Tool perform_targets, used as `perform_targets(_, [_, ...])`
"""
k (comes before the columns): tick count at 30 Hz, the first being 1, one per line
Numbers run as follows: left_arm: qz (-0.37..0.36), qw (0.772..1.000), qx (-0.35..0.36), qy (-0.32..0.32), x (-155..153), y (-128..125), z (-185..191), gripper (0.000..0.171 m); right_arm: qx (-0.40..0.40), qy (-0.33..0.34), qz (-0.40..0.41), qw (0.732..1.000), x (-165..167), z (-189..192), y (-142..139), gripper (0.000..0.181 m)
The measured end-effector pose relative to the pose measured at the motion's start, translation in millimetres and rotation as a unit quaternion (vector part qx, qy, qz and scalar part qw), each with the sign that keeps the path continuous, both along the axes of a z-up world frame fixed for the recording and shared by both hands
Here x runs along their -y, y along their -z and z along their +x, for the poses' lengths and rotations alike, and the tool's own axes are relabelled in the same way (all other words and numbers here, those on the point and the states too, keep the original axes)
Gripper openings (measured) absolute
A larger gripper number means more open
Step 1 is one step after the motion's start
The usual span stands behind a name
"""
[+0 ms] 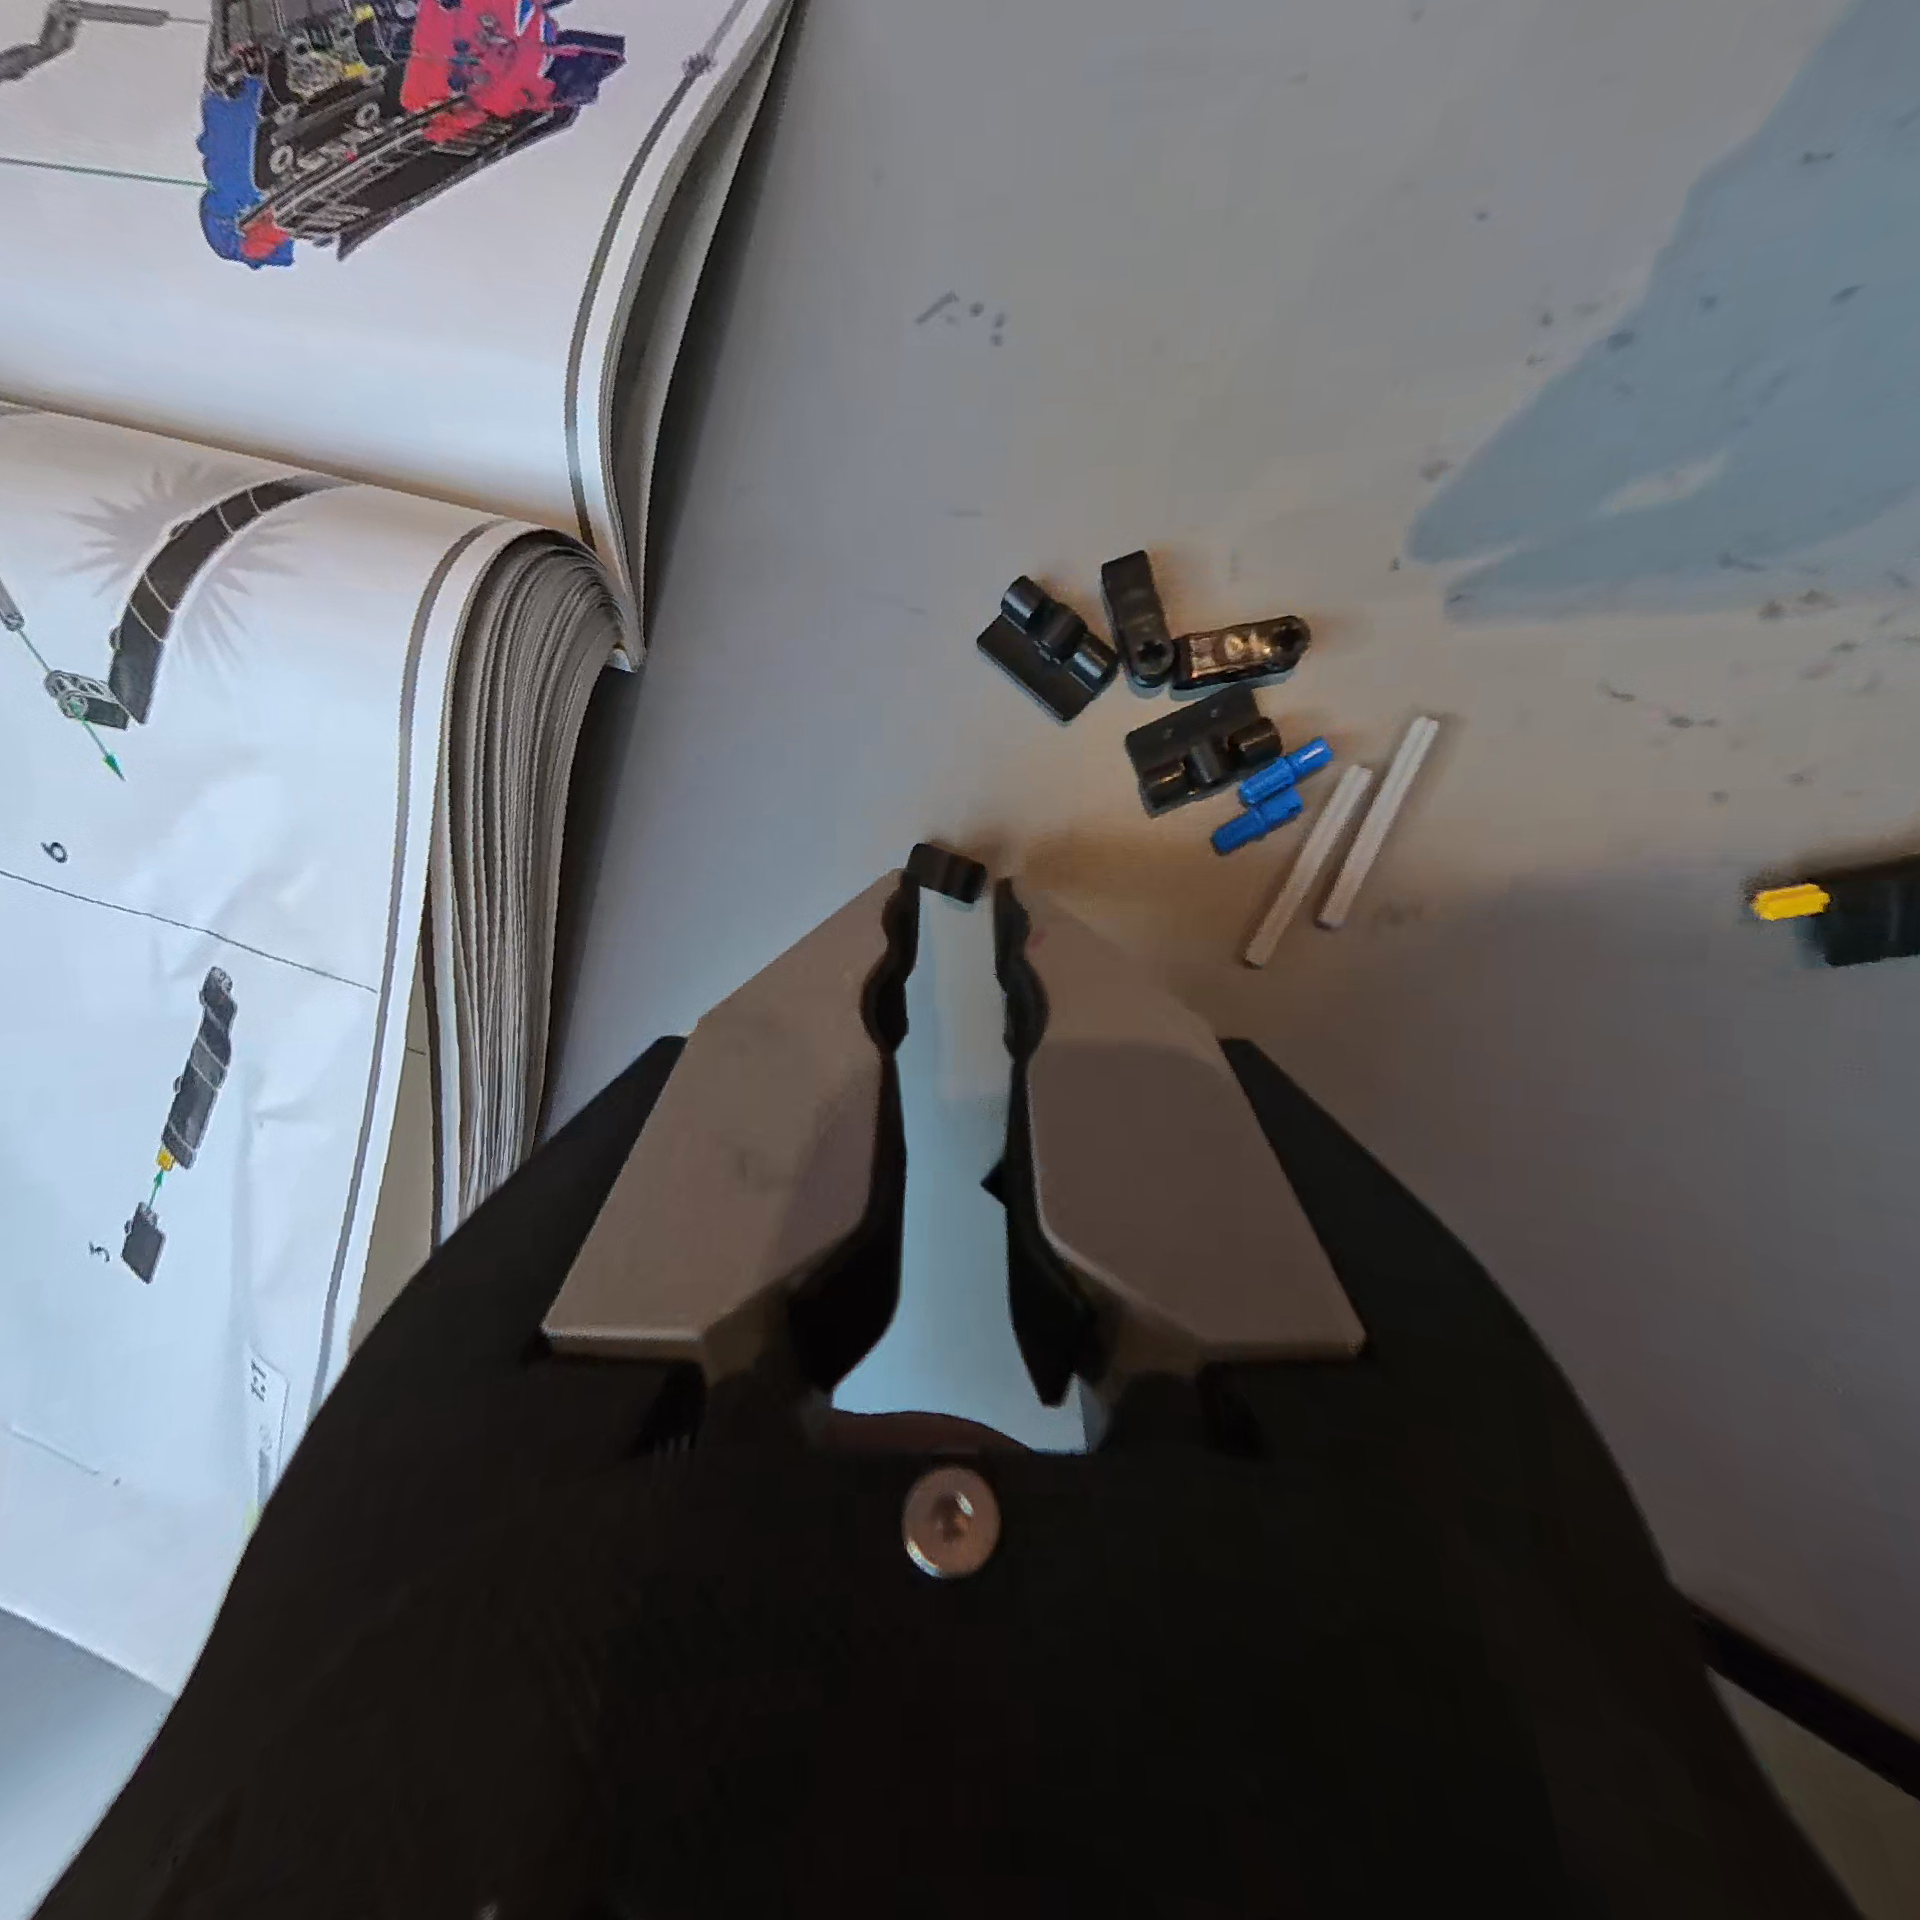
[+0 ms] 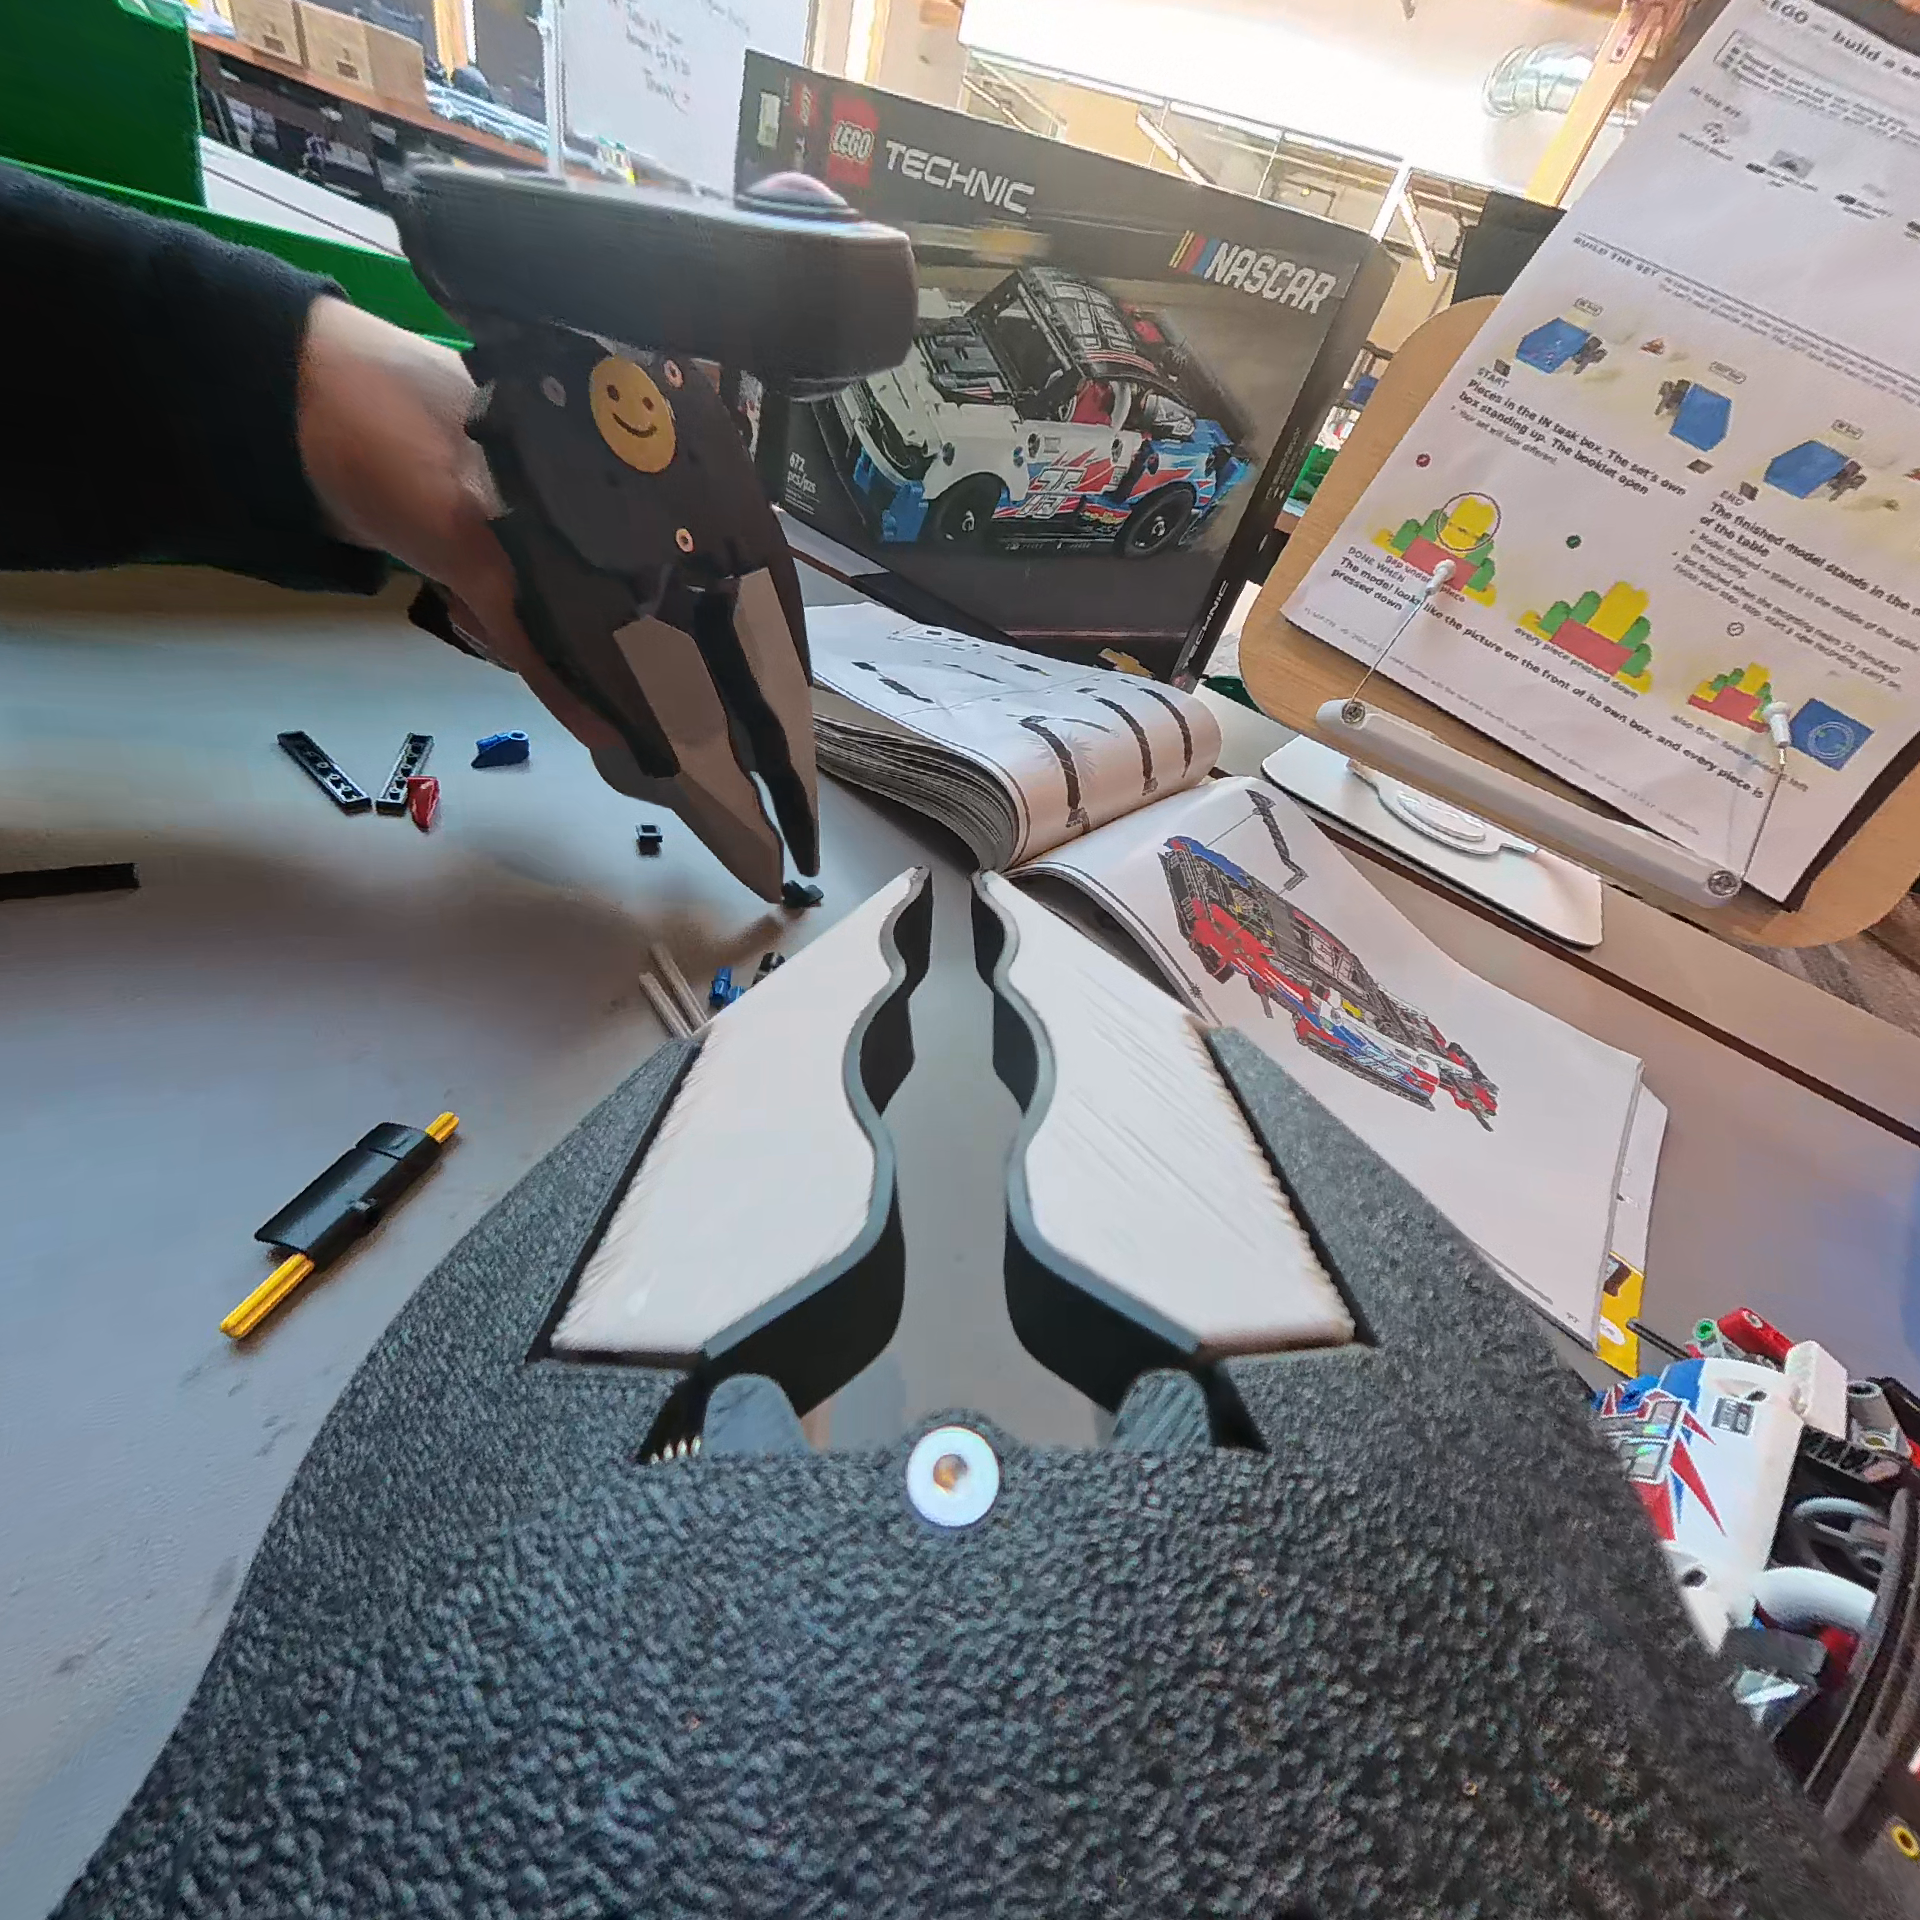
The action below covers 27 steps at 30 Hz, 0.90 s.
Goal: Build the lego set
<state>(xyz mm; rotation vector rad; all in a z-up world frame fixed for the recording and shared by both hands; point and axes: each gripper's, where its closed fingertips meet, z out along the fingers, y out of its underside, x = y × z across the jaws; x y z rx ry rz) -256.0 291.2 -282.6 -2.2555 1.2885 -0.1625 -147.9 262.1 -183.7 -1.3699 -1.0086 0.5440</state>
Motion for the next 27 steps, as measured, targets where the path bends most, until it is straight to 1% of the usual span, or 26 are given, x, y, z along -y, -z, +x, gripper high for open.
perform_targets(1, [-0.005,1.000,-0.002,0.001,0,2,0,0.006,-0.001,-0.001,-0.002,1.000,0,0,0,0.006])
perform_targets(2, [-0.003,1.000,0.002,0.003,0,3,1,0.004,-0.002,-0.002,-0.003,1.000,0,0,0,0.006])
perform_targets(6, [-0.001,1.000,0.011,0.003,0,3,4,0.004,0.002,-0.008,-0.004,1.000,2,-2,1,0.006])
perform_targets(9, [-0.002,1.000,0.019,-0.008,3,1,4,0.004,0.023,-0.028,-0.005,0.999,10,-7,8,0.014])
perform_targets(10, [-0.002,0.999,0.036,-0.009,7,-3,8,0.004,0.033,-0.037,-0.001,0.999,13,-9,10,0.020])
perform_targets(11, [-0.001,0.998,0.063,-0.011,12,-9,13,0.004,0.045,-0.047,0.003,0.998,17,-11,13,0.022])
perform_targets(12, [-0.004,0.994,0.105,-0.016,18,-18,22,0.004,0.058,-0.055,0.009,0.997,21,-14,16,0.022])
perform_targets(13, [-0.013,0.986,0.166,-0.022,26,-31,35,0.004,0.071,-0.059,0.018,0.996,24,-15,19,0.024])
perform_targets(14, [-0.030,0.970,0.238,-0.028,35,-45,50,0.003,0.081,-0.060,0.029,0.994,26,-16,20,0.026])
perform_targets(15, [-0.051,0.949,0.308,-0.034,45,-60,63,0.004,0.088,-0.057,0.041,0.994,27,-16,19,0.026])
perform_targets(16, [-0.074,0.924,0.373,-0.042,54,-74,75,0.004,0.088,-0.054,0.051,0.993,29,-16,17,0.026])
perform_targets(17, [-0.104,0.896,0.428,-0.049,63,-85,84,0.003,0.083,-0.053,0.060,0.993,32,-16,12,0.023])
perform_targets(18, [-0.134,0.872,0.468,-0.054,72,-92,91,0.004,0.076,-0.056,0.071,0.993,36,-16,8,0.020])
perform_targets(19, [-0.153,0.855,0.492,-0.058,78,-95,95,0.004,0.075,-0.058,0.084,0.992,40,-15,4,0.018])
perform_targets(20, [-0.163,0.849,0.499,-0.062,82,-95,98,0.004,0.082,-0.060,0.097,0.990,44,-15,3,0.015])
perform_targets(23, [-0.177,0.849,0.495,-0.058,93,-90,98,0.004,0.109,-0.074,0.120,0.984,54,-14,4,0.014])
perform_targets(25, [-0.202,0.838,0.505,-0.053,100,-91,99,0.004,0.128,-0.105,0.135,0.977,65,-14,6,0.009])
perform_targets(26, [-0.215,0.832,0.509,-0.049,104,-92,100,0.004,0.142,-0.131,0.140,0.971,74,-15,9,0.008])
perform_targets(27, [-0.224,0.829,0.511,-0.044,108,-92,101,0.004,0.154,-0.151,0.144,0.966,82,-16,11,0.017])
